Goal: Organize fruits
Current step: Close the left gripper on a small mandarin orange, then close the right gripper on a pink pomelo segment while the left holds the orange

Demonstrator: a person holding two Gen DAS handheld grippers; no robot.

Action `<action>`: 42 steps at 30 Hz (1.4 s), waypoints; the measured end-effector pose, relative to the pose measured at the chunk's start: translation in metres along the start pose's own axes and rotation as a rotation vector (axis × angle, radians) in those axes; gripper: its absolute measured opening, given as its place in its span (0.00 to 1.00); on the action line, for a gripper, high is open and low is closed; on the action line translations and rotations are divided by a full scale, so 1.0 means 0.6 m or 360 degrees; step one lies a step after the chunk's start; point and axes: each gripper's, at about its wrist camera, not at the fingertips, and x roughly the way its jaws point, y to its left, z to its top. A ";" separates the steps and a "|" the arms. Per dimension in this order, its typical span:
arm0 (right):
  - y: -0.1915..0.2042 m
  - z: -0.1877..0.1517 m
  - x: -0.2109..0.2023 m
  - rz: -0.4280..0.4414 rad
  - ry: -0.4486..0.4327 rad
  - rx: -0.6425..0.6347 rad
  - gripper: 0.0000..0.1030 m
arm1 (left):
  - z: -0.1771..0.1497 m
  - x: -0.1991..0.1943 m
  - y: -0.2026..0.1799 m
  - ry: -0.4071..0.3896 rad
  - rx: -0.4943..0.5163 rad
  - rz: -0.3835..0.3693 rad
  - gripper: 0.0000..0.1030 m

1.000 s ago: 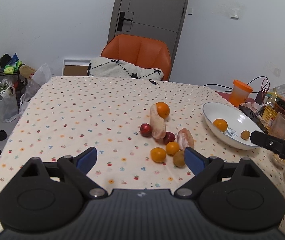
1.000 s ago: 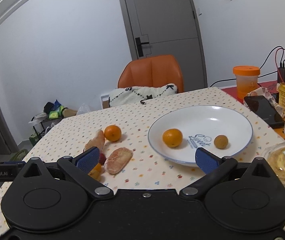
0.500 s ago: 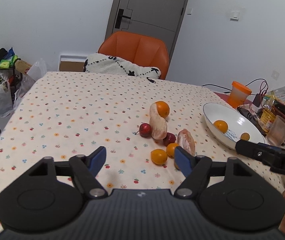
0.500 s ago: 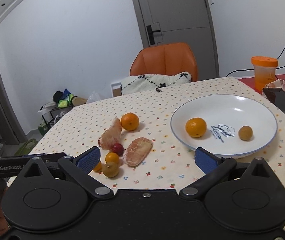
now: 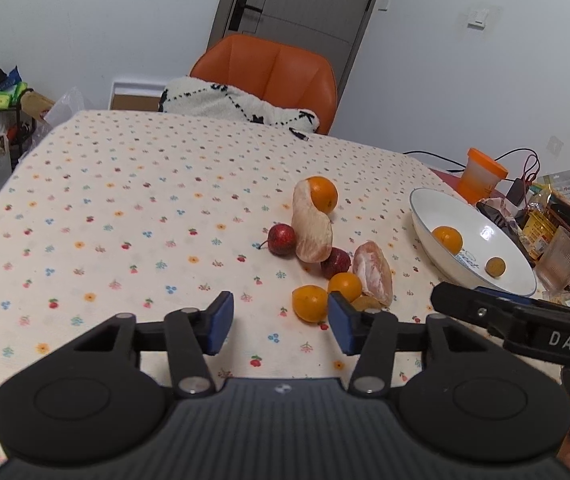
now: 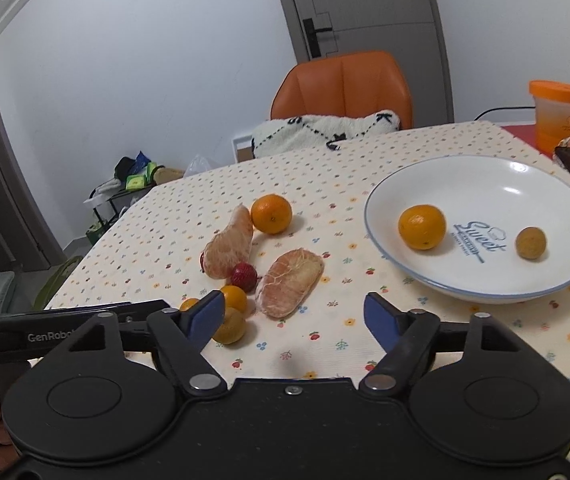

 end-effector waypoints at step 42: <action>-0.017 0.023 0.075 -0.0049 0.0169 0.0055 0.47 | 0.011 0.046 0.013 0.0007 -0.0060 0.0007 0.23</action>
